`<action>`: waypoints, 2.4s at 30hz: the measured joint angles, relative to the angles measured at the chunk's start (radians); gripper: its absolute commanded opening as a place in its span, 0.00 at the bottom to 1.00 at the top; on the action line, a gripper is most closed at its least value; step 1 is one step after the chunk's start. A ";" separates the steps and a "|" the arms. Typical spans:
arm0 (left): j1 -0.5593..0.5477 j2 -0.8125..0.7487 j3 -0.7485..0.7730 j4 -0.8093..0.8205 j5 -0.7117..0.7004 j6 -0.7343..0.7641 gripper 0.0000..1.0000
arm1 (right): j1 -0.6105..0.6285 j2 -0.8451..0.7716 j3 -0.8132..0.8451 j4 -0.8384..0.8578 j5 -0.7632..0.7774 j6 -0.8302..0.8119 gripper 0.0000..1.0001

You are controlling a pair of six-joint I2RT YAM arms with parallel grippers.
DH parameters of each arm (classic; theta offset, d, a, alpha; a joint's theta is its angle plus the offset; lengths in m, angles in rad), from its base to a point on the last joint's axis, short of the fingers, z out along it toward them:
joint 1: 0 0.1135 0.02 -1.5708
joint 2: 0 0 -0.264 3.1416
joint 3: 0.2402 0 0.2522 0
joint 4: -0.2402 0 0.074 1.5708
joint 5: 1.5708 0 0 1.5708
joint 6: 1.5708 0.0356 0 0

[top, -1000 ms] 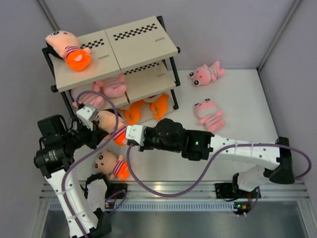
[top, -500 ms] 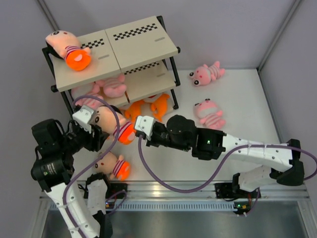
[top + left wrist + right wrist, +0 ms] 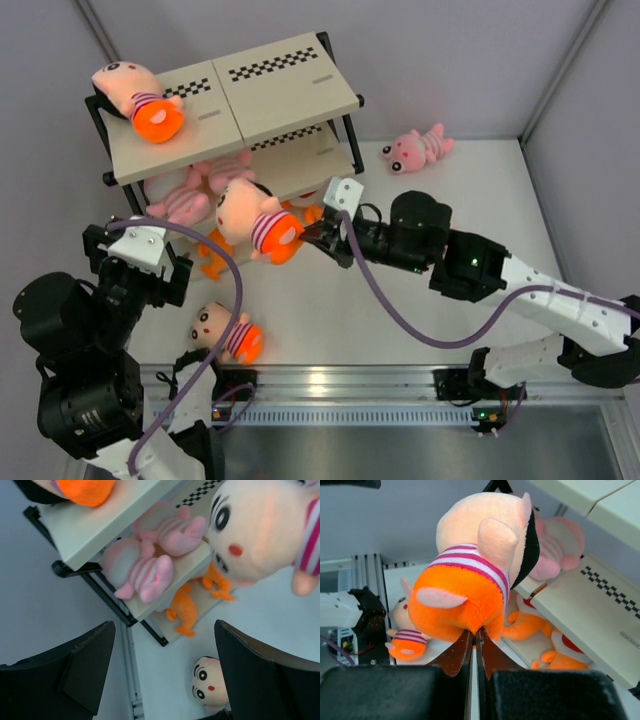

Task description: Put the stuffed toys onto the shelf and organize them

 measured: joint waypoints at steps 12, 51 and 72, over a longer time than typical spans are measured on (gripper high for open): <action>-0.001 -0.002 0.009 -0.001 -0.191 -0.014 0.87 | -0.253 0.142 0.418 0.139 -0.135 0.249 0.00; -0.002 -0.022 -0.027 -0.002 -0.174 0.016 0.88 | -0.583 0.888 0.969 0.296 -0.733 0.728 0.25; -0.002 -0.090 -0.554 0.008 -0.236 0.126 0.87 | -0.609 0.668 0.799 0.156 -0.650 0.529 0.88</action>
